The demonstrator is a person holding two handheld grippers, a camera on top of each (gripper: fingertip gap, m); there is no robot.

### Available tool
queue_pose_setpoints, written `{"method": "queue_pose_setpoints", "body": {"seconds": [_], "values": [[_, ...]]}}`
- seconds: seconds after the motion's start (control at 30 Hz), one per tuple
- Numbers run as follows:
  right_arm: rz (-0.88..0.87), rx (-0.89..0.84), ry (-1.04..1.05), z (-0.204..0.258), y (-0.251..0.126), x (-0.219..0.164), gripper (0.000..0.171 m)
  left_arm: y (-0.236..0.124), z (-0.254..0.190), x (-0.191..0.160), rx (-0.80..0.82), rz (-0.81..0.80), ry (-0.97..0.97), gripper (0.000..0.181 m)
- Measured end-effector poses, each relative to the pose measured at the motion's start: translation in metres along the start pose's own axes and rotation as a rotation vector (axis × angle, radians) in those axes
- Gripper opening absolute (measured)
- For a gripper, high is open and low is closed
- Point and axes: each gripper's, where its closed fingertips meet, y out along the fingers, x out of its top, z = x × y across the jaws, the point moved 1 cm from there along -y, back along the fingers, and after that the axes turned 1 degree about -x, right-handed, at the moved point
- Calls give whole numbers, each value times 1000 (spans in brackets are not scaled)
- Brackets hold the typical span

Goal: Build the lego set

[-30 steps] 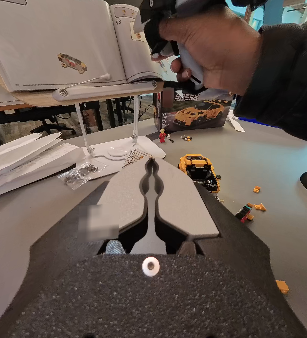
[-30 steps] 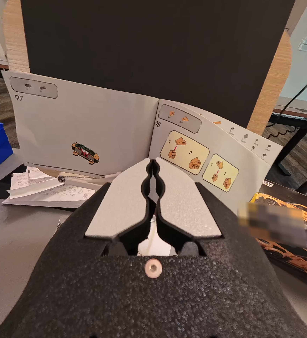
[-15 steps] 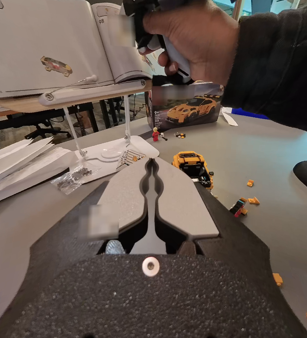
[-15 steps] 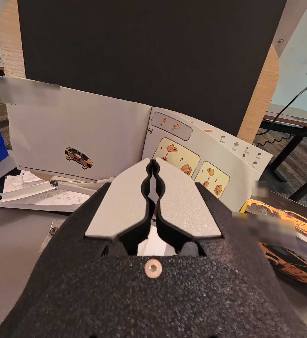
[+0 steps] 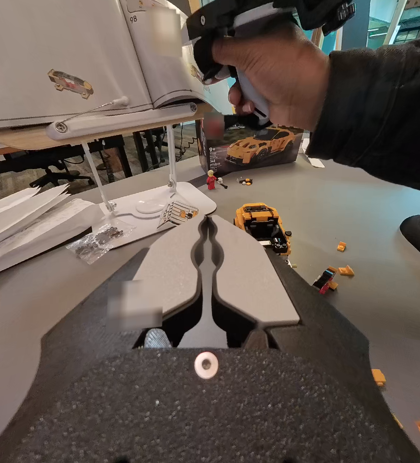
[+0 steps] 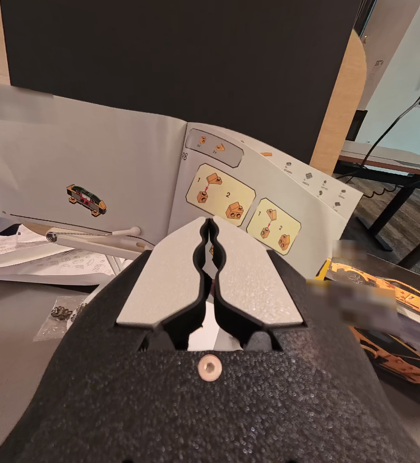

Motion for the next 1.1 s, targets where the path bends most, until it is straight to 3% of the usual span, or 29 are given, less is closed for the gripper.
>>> {"method": "queue_pose_setpoints", "body": {"seconds": [0.23,0.57,0.87,1.1], "values": [[-13,-22,-5,-10,0,8,0,0,-1,0,-8,2,0,0],[-7,-21,5,-24,-6,-22,0,-1,-5,-1,-47,14,-18,0],[3,-60,37,-61,-8,-31,0,1,-5,-5,-47,31,-16,0],[-6,-51,36,-62,-11,-32,0,2,-5,-7,-46,40,-16,0]]}}
